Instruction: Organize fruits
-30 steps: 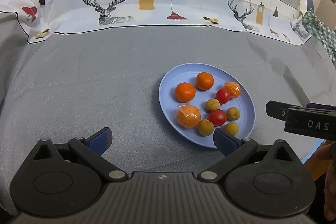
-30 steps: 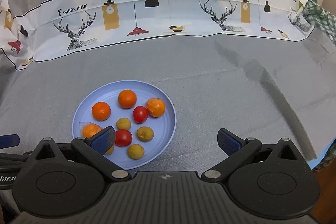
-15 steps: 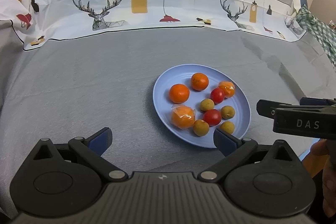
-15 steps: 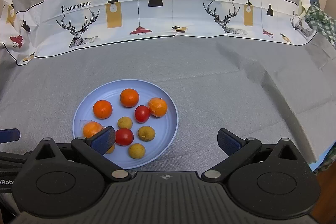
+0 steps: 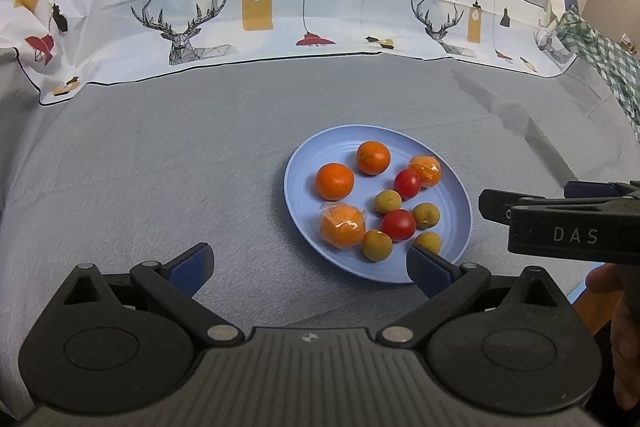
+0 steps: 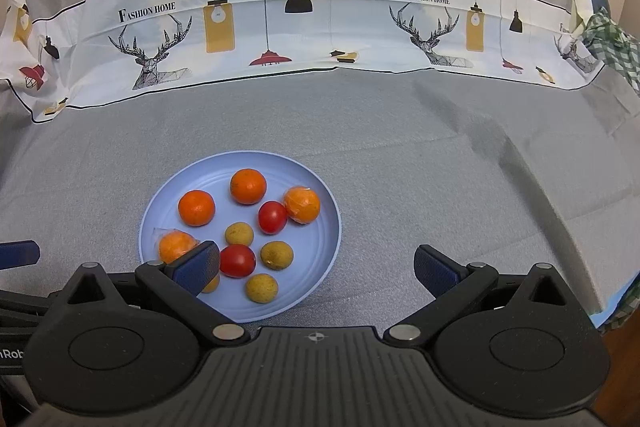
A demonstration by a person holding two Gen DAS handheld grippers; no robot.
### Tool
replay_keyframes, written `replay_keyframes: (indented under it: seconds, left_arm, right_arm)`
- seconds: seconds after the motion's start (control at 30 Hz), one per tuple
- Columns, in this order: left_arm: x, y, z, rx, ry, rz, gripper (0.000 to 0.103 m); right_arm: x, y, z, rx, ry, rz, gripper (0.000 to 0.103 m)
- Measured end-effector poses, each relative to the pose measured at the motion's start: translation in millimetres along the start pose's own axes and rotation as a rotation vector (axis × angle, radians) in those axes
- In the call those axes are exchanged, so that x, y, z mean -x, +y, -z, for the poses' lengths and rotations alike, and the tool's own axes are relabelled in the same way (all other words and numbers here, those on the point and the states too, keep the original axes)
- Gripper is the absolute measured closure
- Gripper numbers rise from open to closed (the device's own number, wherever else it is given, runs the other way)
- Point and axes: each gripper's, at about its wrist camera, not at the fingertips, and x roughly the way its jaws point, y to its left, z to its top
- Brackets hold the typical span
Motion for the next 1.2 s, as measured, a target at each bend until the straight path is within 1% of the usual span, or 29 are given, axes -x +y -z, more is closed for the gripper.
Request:
replay_keyframes:
  seconds: [0.83, 1.03, 1.2]
  left_arm:
    - [2.8, -4.2, -0.8, -0.018, -0.022, 0.012, 0.000]
    - [3.1, -4.4, -1.7, -0.014, -0.024, 0.020, 0.000]
    - [6.4, -5.8, -2.5, -0.011, -0.043, 0.037, 0.000]
  right_arm:
    - [0.8, 2.3, -1.3, 0.008, -0.002, -0.001, 0.001]
    - [0.4, 1.4, -1.7, -0.001, 0.009, -0.003, 0.001]
    - [2.6, -2.8, -4.8, -0.028, 0.011, -0.018, 0.001]
